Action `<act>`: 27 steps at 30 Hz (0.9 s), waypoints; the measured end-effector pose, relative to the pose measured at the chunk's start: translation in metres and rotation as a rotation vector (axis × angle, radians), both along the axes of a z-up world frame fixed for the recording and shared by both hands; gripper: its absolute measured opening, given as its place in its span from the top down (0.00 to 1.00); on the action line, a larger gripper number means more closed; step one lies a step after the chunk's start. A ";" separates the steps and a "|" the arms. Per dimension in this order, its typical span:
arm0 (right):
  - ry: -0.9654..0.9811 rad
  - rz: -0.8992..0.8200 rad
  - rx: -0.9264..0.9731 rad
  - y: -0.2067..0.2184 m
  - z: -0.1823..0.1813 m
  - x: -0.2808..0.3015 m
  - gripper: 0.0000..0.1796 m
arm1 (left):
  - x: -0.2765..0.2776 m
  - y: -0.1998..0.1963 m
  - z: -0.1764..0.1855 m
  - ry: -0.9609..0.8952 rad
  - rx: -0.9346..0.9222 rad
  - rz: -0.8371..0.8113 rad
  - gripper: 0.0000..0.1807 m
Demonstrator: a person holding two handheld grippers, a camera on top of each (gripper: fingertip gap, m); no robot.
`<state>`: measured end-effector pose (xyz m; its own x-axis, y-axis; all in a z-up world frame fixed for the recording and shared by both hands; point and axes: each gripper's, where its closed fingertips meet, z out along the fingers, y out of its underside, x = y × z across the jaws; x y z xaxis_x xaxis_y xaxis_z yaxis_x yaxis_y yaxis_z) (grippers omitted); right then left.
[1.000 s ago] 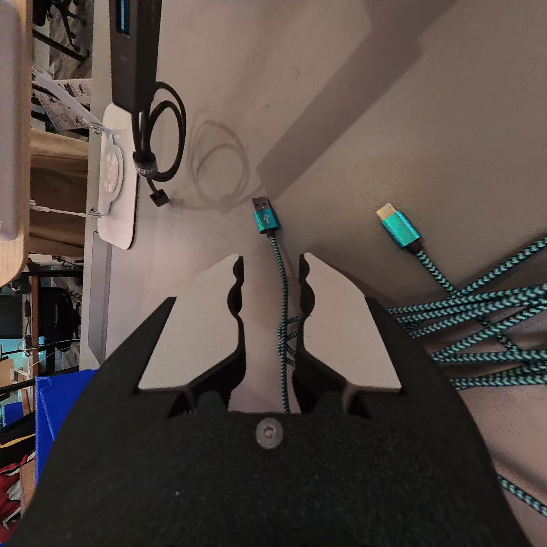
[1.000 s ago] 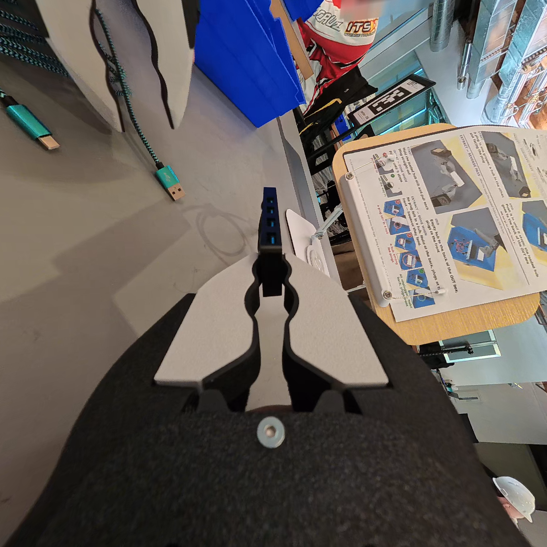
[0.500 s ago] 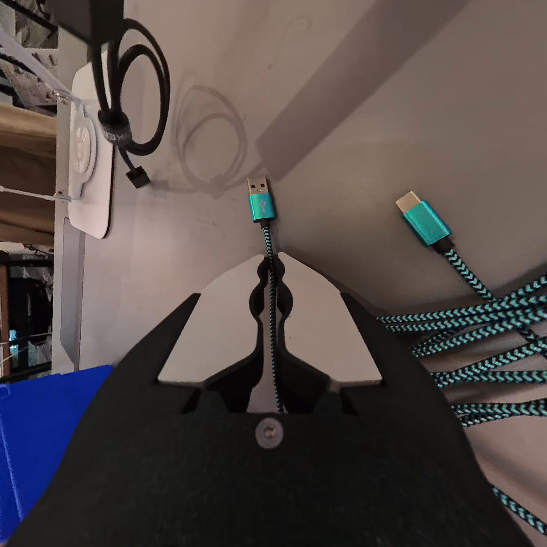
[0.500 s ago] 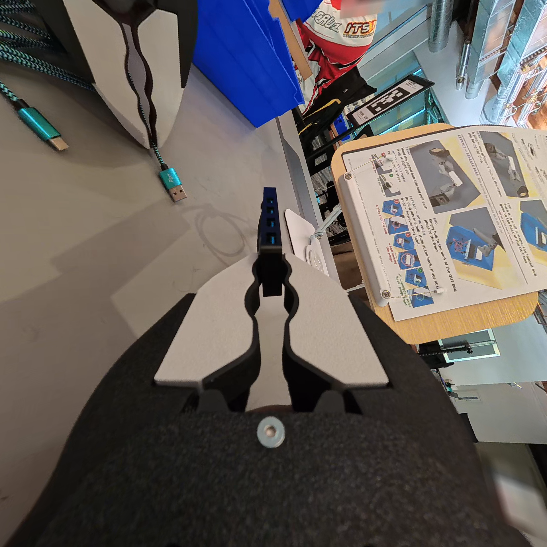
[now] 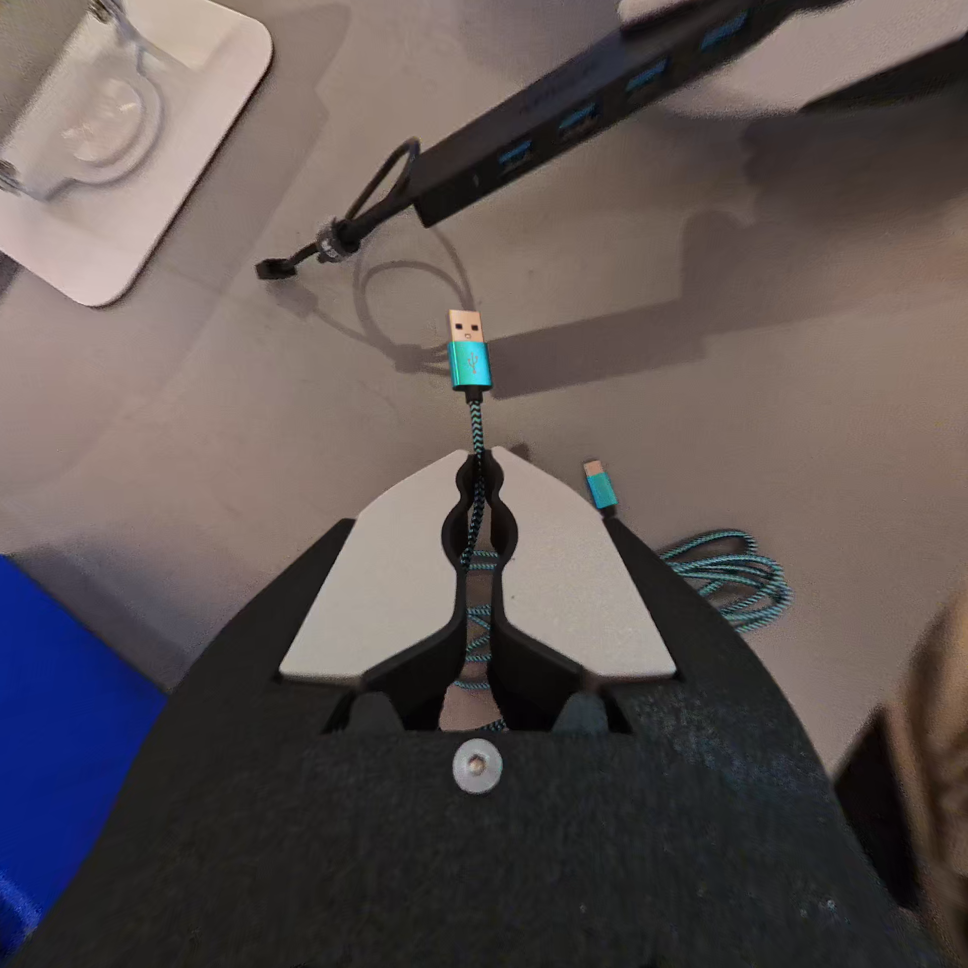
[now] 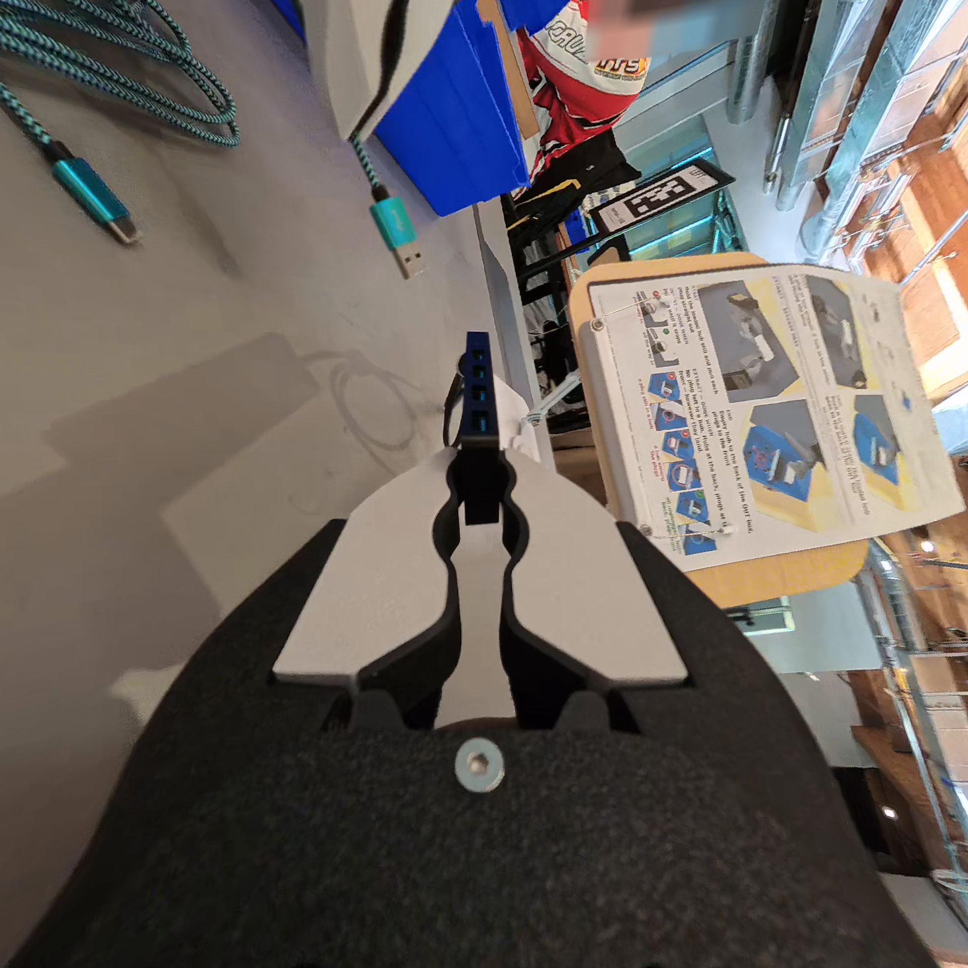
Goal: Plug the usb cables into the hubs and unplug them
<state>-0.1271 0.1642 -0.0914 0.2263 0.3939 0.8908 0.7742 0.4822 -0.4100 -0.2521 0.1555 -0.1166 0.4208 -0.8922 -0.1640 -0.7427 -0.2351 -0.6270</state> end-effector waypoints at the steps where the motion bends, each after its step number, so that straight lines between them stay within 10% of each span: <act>1: -0.013 -0.004 0.020 0.000 0.000 -0.001 0.94 | 0.002 -0.004 0.005 -0.022 -0.035 0.003 0.99; 27: -0.125 -0.066 0.239 -0.002 0.008 -0.006 0.94 | 0.042 -0.008 0.023 -0.128 -0.307 0.004 0.99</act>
<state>-0.1327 0.1622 -0.0832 0.1272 0.1573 0.9793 0.8448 0.5002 -0.1900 -0.2106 0.1476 -0.0934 0.4244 -0.8900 0.1666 -0.6613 -0.4304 -0.6144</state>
